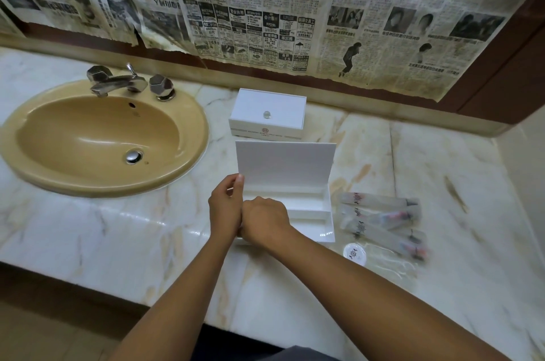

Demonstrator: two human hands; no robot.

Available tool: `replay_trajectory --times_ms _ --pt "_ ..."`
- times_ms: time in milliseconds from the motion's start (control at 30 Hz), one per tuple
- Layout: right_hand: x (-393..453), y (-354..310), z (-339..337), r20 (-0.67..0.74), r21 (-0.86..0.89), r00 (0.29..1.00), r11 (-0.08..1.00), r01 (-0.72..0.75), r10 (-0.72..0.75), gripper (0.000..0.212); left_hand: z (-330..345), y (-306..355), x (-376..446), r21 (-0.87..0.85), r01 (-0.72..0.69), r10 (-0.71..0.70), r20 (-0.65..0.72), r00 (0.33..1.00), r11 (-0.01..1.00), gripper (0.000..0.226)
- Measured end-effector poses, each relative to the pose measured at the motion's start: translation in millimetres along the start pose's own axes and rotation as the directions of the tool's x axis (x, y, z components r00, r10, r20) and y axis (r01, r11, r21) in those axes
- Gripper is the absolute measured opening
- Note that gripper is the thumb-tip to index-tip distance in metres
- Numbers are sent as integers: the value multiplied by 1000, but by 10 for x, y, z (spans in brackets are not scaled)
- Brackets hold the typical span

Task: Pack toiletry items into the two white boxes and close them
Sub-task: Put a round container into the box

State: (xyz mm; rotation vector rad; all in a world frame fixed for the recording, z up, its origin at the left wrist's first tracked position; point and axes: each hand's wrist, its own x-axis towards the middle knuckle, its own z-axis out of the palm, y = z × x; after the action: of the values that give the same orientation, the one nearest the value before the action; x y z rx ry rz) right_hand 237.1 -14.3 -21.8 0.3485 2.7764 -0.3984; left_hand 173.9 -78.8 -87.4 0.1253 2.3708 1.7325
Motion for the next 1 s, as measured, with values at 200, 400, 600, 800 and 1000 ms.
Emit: replay_trajectory --times_ms 200,400,600,800,1000 --pt "11 48 -13 30 8 999 999 -37 37 23 4 24 1 26 0 1 -14 1000 1000 23" --pt "53 35 13 134 49 989 997 -63 56 24 4 46 -19 31 0 1 -14 1000 1000 20" --pt "41 44 11 119 89 991 993 -75 64 24 11 46 -12 36 -5 6 -23 1000 999 24" --pt "-102 75 -152 -11 105 999 994 -34 36 17 7 55 -16 51 -4 5 -23 1000 999 24" --pt "-524 612 -363 -180 172 972 978 -120 151 21 -2 18 -9 38 -8 8 -13 1000 999 25"
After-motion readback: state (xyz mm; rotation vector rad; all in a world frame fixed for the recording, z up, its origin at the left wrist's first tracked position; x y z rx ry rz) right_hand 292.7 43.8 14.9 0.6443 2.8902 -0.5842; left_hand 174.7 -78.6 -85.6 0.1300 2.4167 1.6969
